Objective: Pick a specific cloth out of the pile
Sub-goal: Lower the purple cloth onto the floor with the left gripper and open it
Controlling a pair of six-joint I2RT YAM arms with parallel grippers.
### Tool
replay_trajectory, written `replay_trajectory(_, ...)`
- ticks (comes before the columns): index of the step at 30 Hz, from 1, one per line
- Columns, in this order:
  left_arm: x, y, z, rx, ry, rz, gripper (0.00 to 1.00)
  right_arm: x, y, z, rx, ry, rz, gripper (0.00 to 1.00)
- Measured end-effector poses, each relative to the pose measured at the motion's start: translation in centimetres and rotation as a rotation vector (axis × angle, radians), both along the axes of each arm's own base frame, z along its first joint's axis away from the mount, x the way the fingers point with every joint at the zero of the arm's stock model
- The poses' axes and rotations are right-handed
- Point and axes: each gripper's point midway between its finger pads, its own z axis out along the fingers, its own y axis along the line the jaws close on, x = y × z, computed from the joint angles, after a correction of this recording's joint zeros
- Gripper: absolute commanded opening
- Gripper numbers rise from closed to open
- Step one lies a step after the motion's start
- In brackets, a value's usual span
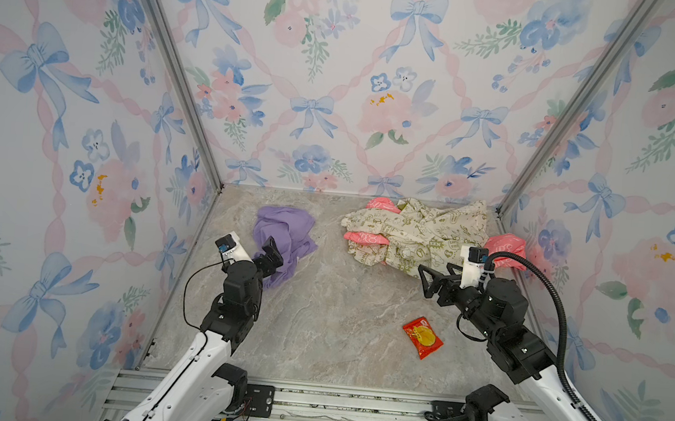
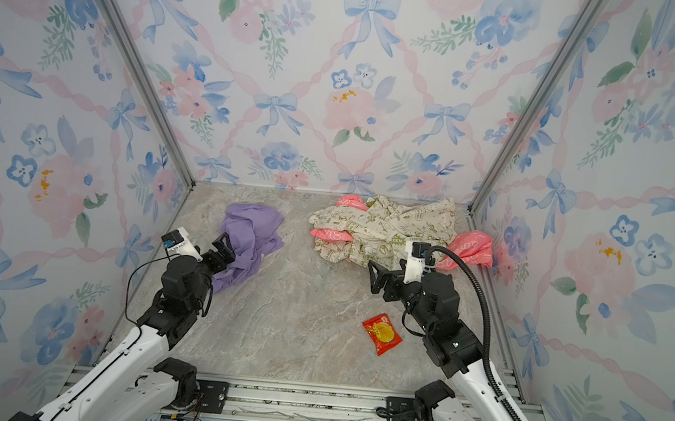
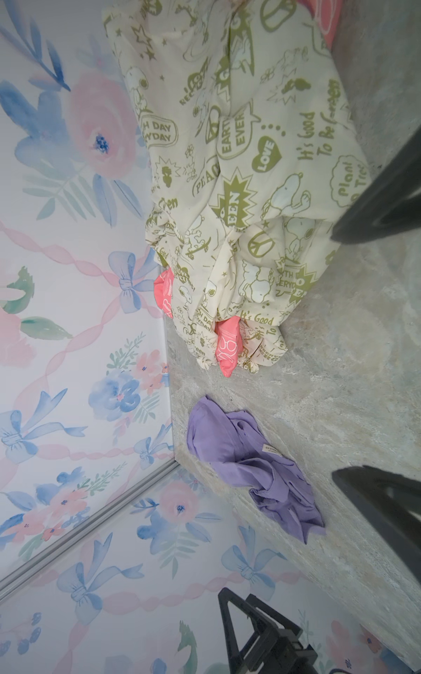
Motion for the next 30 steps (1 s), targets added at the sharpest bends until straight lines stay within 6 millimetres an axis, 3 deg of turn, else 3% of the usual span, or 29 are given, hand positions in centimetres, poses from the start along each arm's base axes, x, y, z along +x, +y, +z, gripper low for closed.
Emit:
replay_trajectory(2,1.4,-0.4,1.1,0.023,-0.004,-0.005,0.98,-0.2,-0.1,0.0,0.005,-0.009,0.0,0.97)
replay_trajectory(4,3.1,-1.0,0.6,0.042,0.029,-0.019,0.98,-0.4,-0.2,-0.2,0.007,-0.013,0.0,0.97)
replay_trajectory(16,14.3,-5.8,-10.6,0.088,0.323,-0.17,0.98,-0.6,-0.5,-0.8,-0.012,0.003,-0.008,0.97)
replay_trajectory(19,15.2,-5.8,-14.1,0.06,0.392,-0.19,0.98,-0.7,-0.7,-1.0,-0.018,0.007,-0.018,0.97)
replay_trajectory(24,14.8,-5.4,-19.2,0.015,0.494,-0.199,0.98,-0.7,-1.1,-2.1,-0.044,0.028,-0.031,0.97)
replay_trajectory(30,14.3,-5.6,-19.1,-0.003,0.473,-0.209,0.98,-0.4,-1.7,-3.9,-0.074,0.065,-0.06,0.97)
